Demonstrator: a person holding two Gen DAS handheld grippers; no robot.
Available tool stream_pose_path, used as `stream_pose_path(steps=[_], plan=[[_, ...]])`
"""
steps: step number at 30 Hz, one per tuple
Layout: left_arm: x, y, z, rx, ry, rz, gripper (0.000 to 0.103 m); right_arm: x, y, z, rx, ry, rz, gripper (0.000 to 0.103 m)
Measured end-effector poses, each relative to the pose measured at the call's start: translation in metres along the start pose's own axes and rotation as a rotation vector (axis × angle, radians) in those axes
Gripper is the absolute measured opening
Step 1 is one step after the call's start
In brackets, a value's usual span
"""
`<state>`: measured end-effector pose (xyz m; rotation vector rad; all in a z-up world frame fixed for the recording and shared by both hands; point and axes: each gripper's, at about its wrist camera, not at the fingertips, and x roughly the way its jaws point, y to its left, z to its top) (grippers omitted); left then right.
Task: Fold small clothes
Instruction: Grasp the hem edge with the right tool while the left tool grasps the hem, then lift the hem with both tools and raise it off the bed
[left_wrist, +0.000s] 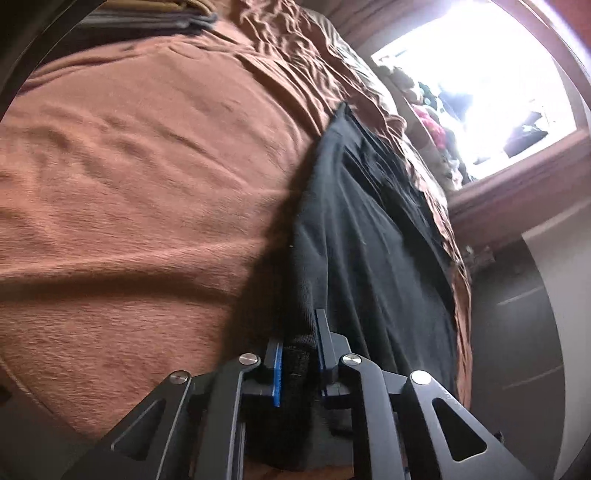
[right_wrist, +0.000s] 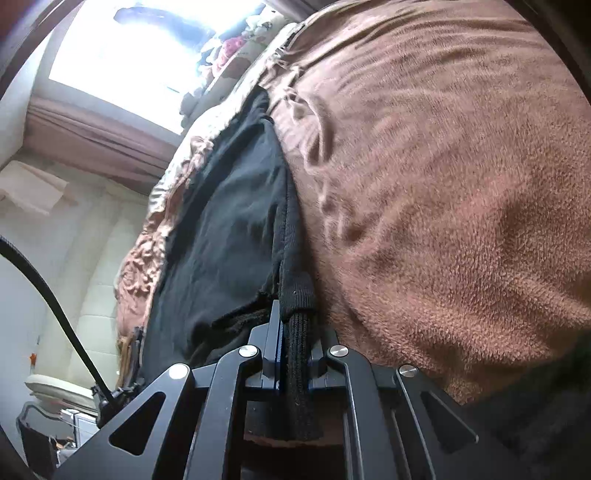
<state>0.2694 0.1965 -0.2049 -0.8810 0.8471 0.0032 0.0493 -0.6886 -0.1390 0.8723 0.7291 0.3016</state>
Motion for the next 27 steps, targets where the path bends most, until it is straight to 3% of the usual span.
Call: stream_pose_path(steps=[10, 19, 27], plan=[[-0.013, 0.008, -0.002, -0.045, -0.003, -0.047, 0.014, -0.014, 0.007, 0.001, -0.002, -0.040, 0.041, 0.005], [-0.027, -0.014, -0.006, 0.041, -0.026, -0.015, 0.012, -0.029, 0.006, 0.005, 0.011, -0.106, 0.074, 0.005], [-0.058, -0.020, -0.006, 0.040, -0.061, -0.084, 0.011, -0.049, 0.029, 0.006, -0.035, -0.123, 0.129, 0.005]])
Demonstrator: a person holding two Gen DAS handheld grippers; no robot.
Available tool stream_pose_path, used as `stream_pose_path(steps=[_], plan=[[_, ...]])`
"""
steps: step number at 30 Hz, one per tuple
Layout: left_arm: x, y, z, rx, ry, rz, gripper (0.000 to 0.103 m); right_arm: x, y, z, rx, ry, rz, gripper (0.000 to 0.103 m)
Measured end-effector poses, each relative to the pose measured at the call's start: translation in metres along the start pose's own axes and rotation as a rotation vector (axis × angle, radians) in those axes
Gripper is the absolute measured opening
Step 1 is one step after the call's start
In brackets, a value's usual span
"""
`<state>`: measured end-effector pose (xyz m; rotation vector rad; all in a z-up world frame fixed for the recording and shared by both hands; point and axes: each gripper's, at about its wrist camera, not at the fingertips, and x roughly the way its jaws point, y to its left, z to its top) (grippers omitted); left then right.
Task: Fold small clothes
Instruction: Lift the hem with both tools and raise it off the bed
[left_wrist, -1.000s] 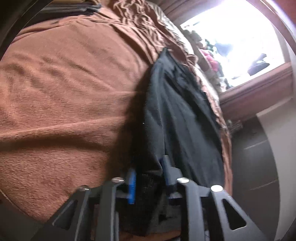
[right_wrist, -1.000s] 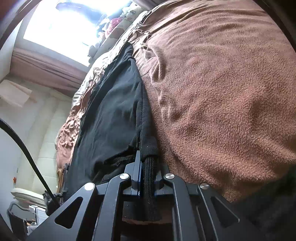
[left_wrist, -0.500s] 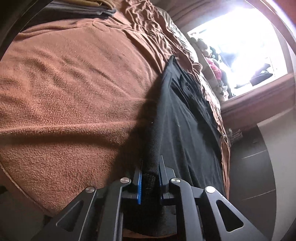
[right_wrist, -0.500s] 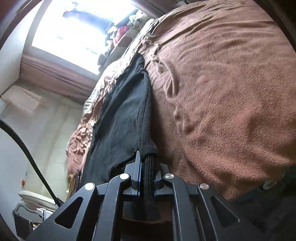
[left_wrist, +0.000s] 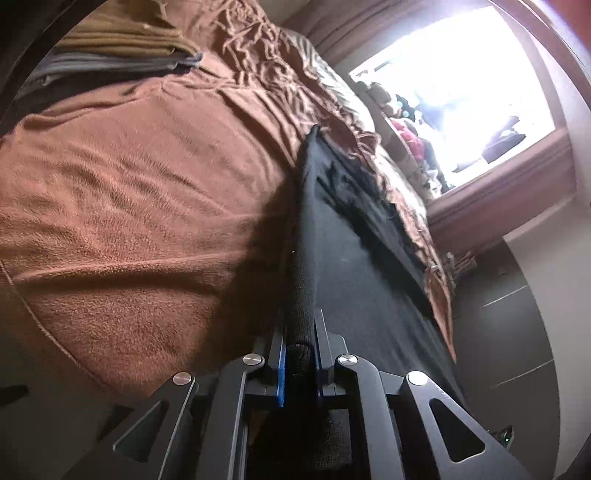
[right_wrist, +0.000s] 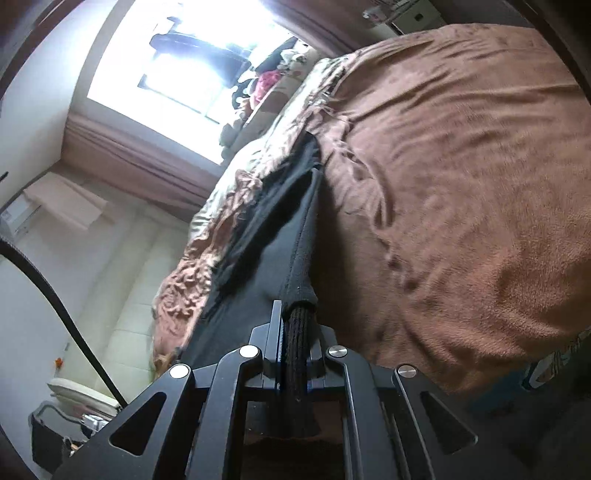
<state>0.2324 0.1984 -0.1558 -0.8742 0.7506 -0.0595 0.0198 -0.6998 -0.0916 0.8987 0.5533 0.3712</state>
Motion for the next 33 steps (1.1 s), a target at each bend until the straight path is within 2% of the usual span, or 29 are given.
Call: stream_pose_path(steps=[11, 23, 25, 27, 29, 33], plan=[[-0.068, -0.029, 0.002, 0.009, -0.093, -0.107, 0.011, -0.047, 0.031, -0.001, -0.042, -0.043, 0.072, 0.005], [-0.153, -0.037, -0.023, -0.016, -0.157, -0.209, 0.010, -0.102, 0.051, -0.023, -0.075, -0.066, 0.126, 0.005], [-0.167, -0.037, -0.027, -0.011, -0.174, -0.217, 0.009, -0.107, 0.048, -0.025, -0.062, -0.065, 0.127, 0.005], [-0.180, -0.037, -0.031, 0.003, -0.201, -0.222, 0.000, -0.112, 0.047, -0.029, -0.055, -0.065, 0.125, 0.005], [-0.193, -0.034, -0.034, 0.013, -0.233, -0.207, 0.000, -0.116, 0.048, -0.033, -0.063, -0.066, 0.118, 0.005], [-0.186, -0.012, -0.038, -0.005, -0.204, -0.161, 0.000, -0.111, 0.048, -0.039, -0.080, -0.045, 0.103, 0.005]])
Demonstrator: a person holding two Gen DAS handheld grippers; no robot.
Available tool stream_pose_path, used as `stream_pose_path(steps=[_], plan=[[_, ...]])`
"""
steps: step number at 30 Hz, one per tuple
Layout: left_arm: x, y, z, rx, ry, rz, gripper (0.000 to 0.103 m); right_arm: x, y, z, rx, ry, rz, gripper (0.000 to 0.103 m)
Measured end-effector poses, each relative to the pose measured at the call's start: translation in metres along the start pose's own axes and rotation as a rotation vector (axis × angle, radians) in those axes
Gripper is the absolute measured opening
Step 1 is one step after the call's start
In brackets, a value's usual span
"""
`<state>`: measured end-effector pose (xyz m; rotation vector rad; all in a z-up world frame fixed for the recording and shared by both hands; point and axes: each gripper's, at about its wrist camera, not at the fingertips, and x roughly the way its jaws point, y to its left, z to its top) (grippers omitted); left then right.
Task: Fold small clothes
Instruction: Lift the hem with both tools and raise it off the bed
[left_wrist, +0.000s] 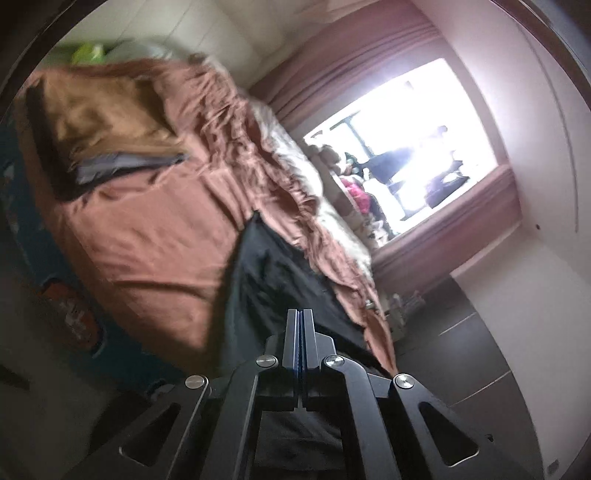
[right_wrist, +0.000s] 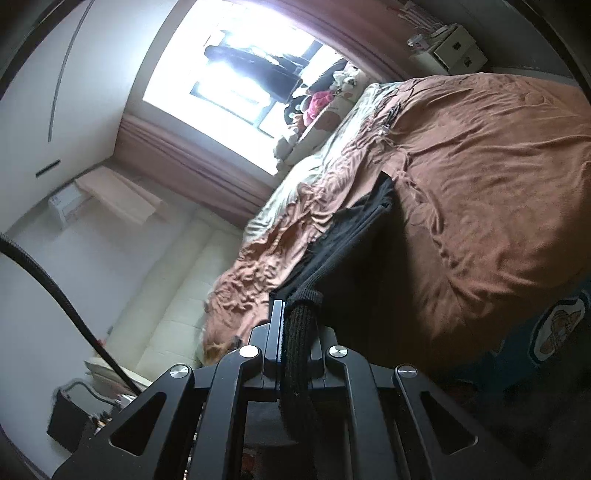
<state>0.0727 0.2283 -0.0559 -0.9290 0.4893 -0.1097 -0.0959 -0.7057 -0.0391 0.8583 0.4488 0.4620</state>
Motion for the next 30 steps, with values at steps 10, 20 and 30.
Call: stream_pose_path(steps=[10, 20, 30], plan=[[0.058, 0.064, -0.032, -0.092, 0.175, 0.099, 0.060, -0.014, -0.013, 0.009, 0.019, 0.000, -0.031, 0.005], [0.094, 0.100, -0.064, -0.182, 0.279, 0.041, 0.067, -0.017, -0.016, 0.015, 0.017, 0.006, -0.029, 0.005], [0.091, 0.117, -0.074, -0.252, 0.272, -0.022, 0.073, -0.018, -0.020, 0.021, 0.024, 0.004, -0.045, 0.005]])
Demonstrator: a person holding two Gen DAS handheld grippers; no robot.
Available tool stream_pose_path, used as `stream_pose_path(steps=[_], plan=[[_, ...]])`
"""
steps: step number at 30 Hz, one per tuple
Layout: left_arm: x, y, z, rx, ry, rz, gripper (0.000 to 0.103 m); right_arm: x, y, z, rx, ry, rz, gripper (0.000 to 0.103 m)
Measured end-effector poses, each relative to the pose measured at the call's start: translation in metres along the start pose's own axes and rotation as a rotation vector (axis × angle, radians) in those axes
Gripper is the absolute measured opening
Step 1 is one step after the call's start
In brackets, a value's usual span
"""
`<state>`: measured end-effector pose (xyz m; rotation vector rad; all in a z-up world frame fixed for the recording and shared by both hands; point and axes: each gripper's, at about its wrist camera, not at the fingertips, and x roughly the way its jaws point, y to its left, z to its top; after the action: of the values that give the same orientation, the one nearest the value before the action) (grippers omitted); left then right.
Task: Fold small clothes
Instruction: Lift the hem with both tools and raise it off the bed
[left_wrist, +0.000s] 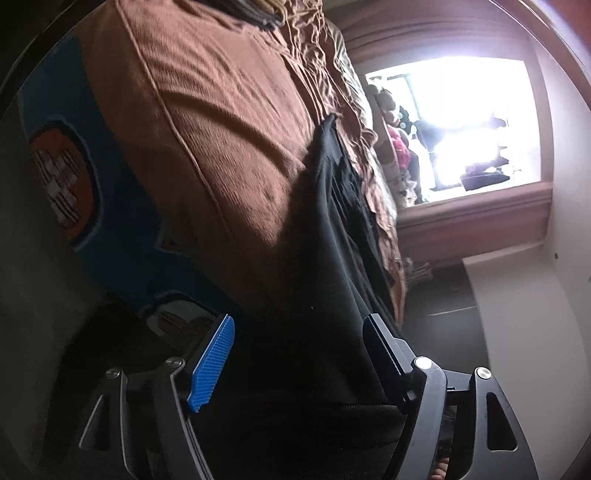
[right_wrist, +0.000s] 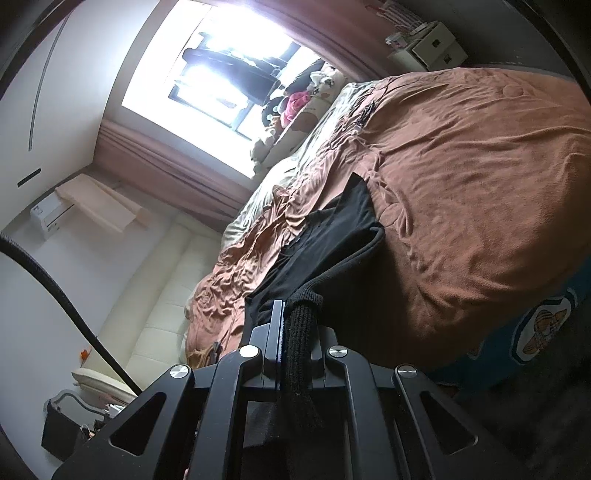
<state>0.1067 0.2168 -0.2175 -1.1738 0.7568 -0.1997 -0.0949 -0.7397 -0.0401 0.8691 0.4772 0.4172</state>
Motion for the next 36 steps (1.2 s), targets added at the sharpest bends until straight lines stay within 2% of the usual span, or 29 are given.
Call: stream_pose_path(steps=[4, 8, 12, 16, 18, 21, 24, 26, 28, 32, 36], plan=[[0.013, 0.002, -0.006, -0.038, 0.031, -0.087, 0.073, -0.002, 0.003, -0.001, -0.012, 0.006, -0.007, 0.005], [0.022, 0.002, -0.009, -0.053, 0.050, -0.133, 0.073, -0.003, 0.004, -0.001, -0.006, 0.006, -0.006, 0.005], [0.030, 0.001, -0.010, -0.097, 0.063, -0.246, 0.073, -0.002, 0.003, 0.000, -0.007, 0.010, -0.006, 0.005], [0.028, -0.009, -0.014, -0.088, 0.096, -0.319, 0.063, -0.002, 0.002, 0.000, -0.006, 0.014, -0.008, 0.005], [0.025, -0.015, -0.018, -0.070, 0.110, -0.317, 0.059, -0.002, 0.002, 0.000, -0.005, 0.012, -0.007, 0.005], [0.016, -0.013, -0.025, -0.094, 0.112, -0.338, 0.055, -0.002, -0.001, 0.000, 0.000, 0.011, -0.001, 0.005], [0.012, -0.009, -0.030, -0.114, 0.102, -0.330, 0.040, 0.000, -0.004, -0.002, 0.007, 0.014, 0.004, 0.005], [0.009, -0.008, -0.030, -0.118, 0.082, -0.317, 0.023, 0.001, -0.006, -0.003, 0.012, 0.017, 0.006, 0.005], [0.005, -0.011, -0.028, -0.105, 0.055, -0.304, 0.014, 0.002, -0.008, -0.005, 0.018, 0.021, 0.009, 0.005], [-0.002, -0.029, -0.025, -0.047, 0.023, -0.243, 0.012, 0.000, -0.009, -0.006, 0.026, 0.018, 0.014, 0.005], [-0.010, -0.049, -0.020, -0.012, -0.007, -0.216, 0.011, -0.005, -0.012, -0.006, 0.040, 0.009, 0.035, 0.005]])
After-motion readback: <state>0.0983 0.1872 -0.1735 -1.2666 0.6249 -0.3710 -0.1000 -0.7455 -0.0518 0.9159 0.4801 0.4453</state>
